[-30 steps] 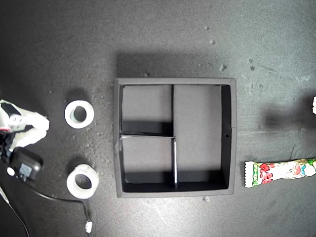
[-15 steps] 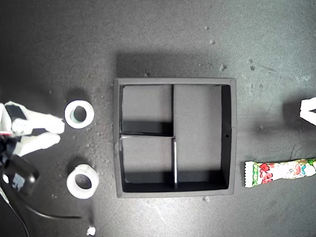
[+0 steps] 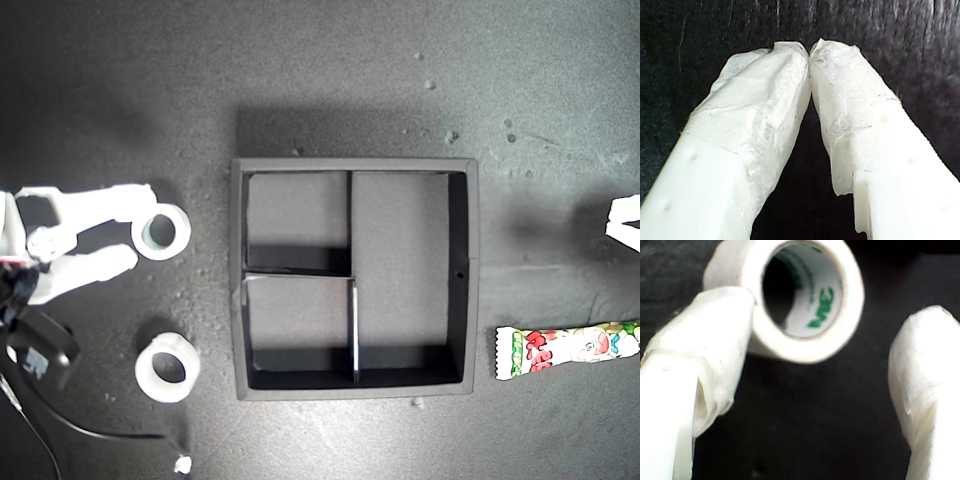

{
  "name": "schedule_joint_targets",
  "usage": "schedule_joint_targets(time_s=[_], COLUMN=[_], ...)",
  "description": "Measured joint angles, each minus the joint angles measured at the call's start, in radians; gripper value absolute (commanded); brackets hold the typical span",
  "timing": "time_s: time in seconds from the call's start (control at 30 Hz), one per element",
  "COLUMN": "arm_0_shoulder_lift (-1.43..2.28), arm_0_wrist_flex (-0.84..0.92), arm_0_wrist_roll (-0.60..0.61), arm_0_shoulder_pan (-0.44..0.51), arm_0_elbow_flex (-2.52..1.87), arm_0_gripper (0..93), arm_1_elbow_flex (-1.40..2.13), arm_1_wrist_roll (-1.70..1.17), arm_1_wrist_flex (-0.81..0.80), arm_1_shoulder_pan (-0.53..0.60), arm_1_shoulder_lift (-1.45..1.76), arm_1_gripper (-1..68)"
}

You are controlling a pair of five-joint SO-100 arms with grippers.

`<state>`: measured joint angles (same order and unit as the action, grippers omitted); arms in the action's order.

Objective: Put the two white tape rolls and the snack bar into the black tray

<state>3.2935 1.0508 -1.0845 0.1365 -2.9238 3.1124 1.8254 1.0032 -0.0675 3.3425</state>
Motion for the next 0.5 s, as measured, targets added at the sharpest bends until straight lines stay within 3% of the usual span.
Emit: schedule_joint_targets(time_s=[0.17,0.5], arm_0_shoulder_lift=[-0.318,-0.699], arm_0_wrist_flex=[-0.035,-0.169], arm_0_wrist_roll=[0.021,0.058], arm_0_shoulder_pan=[0.072,0.095], arm_0_elbow_flex=[0.163,0.249], arm_0_gripper=[19.8,19.2], arm_1_elbow_flex=[0.0,0.0], arm_1_wrist_roll=[0.014,0.0], arm_1_wrist_flex=[-0.021,0.02], arm_1_shoulder_pan=[-0.067,-0.032], arm_1_shoulder_lift=[0.0,0.0], arm_1_gripper=[-0.4,-0.3])
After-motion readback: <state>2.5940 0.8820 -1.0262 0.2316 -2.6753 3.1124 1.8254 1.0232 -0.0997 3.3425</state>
